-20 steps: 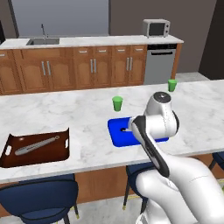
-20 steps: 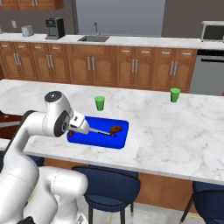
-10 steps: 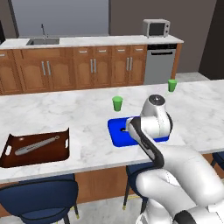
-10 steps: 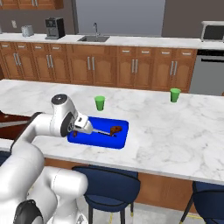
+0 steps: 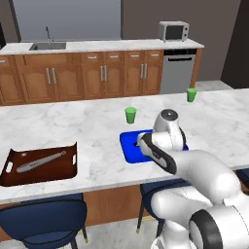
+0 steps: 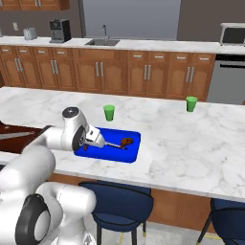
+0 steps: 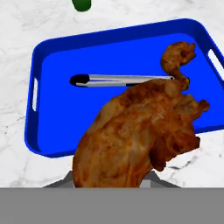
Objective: Gather the lime and onion from the fridge and place them on a tray on the dining counter. Then gather the chicken drumsticks from the fridge and place them on the other tray.
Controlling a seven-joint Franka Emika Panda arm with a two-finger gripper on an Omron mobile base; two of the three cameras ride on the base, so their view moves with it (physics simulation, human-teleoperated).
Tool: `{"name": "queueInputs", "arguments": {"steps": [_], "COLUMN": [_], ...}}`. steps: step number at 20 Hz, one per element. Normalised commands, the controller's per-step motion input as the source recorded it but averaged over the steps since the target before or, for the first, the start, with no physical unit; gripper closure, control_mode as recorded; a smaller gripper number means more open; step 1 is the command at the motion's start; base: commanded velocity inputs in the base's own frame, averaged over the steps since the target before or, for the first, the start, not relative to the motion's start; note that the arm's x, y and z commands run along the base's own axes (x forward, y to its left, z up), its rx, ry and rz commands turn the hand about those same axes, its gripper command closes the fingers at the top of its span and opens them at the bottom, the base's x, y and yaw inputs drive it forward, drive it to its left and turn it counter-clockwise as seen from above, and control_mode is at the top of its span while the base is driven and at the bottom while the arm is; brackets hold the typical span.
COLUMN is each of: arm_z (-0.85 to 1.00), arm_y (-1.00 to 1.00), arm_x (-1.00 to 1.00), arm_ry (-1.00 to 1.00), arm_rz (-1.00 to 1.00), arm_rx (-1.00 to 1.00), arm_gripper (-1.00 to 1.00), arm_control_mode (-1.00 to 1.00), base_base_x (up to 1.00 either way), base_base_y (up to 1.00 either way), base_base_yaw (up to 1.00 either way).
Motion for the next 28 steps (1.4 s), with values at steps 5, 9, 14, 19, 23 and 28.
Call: {"name": "queueInputs", "arguments": {"steps": [5, 9, 14, 19, 23, 28], "arm_z": [-0.25, -0.26, -0.26, -0.26, -0.25, -0.25], "arm_y": [0.0, 0.0, 0.0, 0.0, 0.0, 0.0], "arm_x": [0.32, 0.31, 0.28, 0.26, 0.23, 0.21], "arm_ry": [0.0, 0.0, 0.0, 0.0, 0.0, 0.0], "arm_rz": [0.0, 0.0, 0.0, 0.0, 0.0, 0.0], "arm_rx": [0.0, 0.0, 0.0, 0.0, 0.0, 0.0], "arm_gripper": [1.0, 1.0, 1.0, 1.0, 1.0, 1.0], "arm_control_mode": [-1.0, -1.0, -1.0, -1.0, -1.0, -1.0], "base_base_x": [0.0, 0.0, 0.0, 0.0, 0.0, 0.0], "base_base_y": [0.0, 0.0, 0.0, 0.0, 0.0, 0.0], "base_base_yaw": [0.0, 0.0, 0.0, 0.0, 0.0, 0.0]}}
